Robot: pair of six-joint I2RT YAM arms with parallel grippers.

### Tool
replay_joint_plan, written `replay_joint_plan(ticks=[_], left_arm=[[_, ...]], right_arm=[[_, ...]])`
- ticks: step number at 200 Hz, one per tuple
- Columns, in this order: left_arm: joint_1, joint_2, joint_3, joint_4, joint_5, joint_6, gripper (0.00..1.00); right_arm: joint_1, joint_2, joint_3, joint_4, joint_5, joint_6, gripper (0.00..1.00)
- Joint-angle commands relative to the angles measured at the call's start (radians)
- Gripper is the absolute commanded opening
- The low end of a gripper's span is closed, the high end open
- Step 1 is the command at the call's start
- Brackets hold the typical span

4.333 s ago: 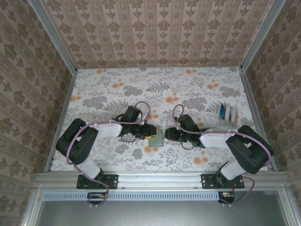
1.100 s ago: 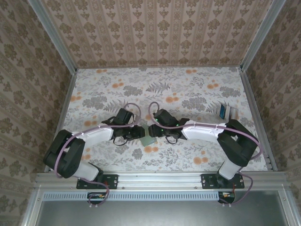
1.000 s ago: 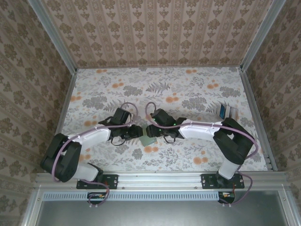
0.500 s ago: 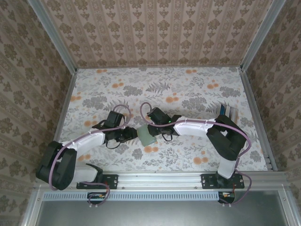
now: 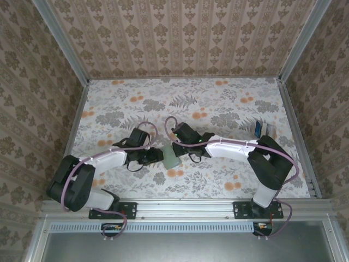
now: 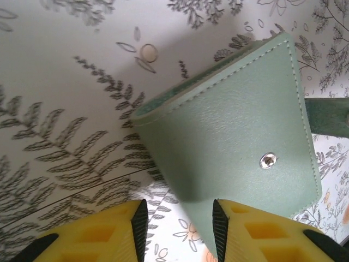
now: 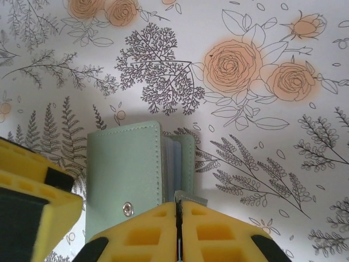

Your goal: Put the credit cards into the card holder

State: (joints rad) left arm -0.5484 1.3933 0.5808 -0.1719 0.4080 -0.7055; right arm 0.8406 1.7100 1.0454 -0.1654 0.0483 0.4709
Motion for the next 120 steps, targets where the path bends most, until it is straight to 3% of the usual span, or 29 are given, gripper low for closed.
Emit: replay_joint_plan(ticks=[1,49,120], left_arm=[[-0.015,0.036,0.043,-0.005,-0.033,0.008,0.4],[-0.015,0.099,0.058,0.005,-0.042,-0.016,0.39],[-0.015,0.108,0.049,0.031,-0.03,-0.032,0.32]], right_arm=[[-0.008,-0.04,-0.031,0.007,-0.036,-0.001,0.09],[-0.01,0.015,-0.024,0.04,-0.165,-0.026,0.08],[-0.012,0.112,0.0,0.088,-0.203,-0.006,0.08]])
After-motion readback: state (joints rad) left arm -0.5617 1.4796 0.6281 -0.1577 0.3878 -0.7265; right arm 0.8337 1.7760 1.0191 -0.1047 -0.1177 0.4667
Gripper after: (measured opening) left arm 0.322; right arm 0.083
